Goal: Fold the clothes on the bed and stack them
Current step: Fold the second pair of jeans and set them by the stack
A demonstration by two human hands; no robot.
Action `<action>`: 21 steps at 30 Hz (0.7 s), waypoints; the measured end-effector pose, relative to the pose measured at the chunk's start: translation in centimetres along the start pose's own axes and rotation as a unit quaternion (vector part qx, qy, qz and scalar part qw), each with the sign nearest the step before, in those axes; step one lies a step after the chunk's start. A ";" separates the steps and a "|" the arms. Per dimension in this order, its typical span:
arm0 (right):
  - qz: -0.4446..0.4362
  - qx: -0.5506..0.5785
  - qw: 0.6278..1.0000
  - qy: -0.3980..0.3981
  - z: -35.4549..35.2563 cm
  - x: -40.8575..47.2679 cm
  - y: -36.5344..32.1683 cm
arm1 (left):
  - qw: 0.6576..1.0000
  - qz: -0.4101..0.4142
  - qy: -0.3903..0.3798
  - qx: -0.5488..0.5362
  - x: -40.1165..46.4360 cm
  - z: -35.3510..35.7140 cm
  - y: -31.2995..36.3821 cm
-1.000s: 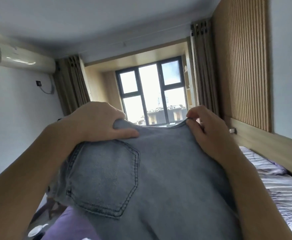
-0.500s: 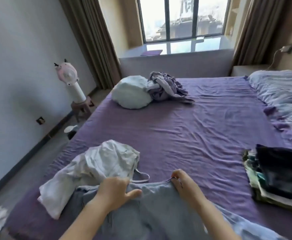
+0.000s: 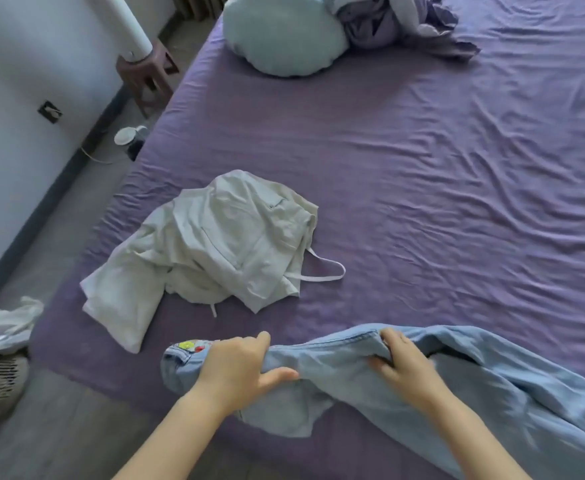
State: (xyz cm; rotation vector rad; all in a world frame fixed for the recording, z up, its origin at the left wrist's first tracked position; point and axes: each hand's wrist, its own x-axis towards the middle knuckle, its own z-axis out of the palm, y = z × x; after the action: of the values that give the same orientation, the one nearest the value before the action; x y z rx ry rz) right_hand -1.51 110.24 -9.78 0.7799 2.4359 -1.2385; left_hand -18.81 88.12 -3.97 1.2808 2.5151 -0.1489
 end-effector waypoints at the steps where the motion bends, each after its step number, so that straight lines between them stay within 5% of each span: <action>1: -0.001 -0.010 1.000 -0.016 -0.2 0.1 -0.4 | 1.000 0.004 -0.021 0.006 0.2 0.4 -1.1; 6: -0.036 -0.014 0.990 -0.132 -3.1 0.8 -2.8 | 0.979 -0.009 -0.191 -0.068 2.3 -0.1 -5.5; 11: -0.004 -0.066 0.978 -0.196 -2.0 8.5 -4.6 | 0.885 -0.085 -0.440 -0.126 9.1 2.1 -9.4; 15: 0.041 -0.167 0.980 -0.095 3.1 14.2 -2.2 | 0.955 -0.034 -0.294 -0.037 12.5 9.3 -9.7; 21: 0.041 -0.245 0.967 0.051 5.3 16.9 1.7 | 0.999 -0.003 -0.028 0.033 12.0 14.5 -10.5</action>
State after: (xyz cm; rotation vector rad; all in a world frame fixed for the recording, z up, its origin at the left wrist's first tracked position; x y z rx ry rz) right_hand -14.02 112.32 -22.23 0.7977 2.5975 -0.5341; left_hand -30.52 87.71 -22.04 1.2752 2.4858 -0.2671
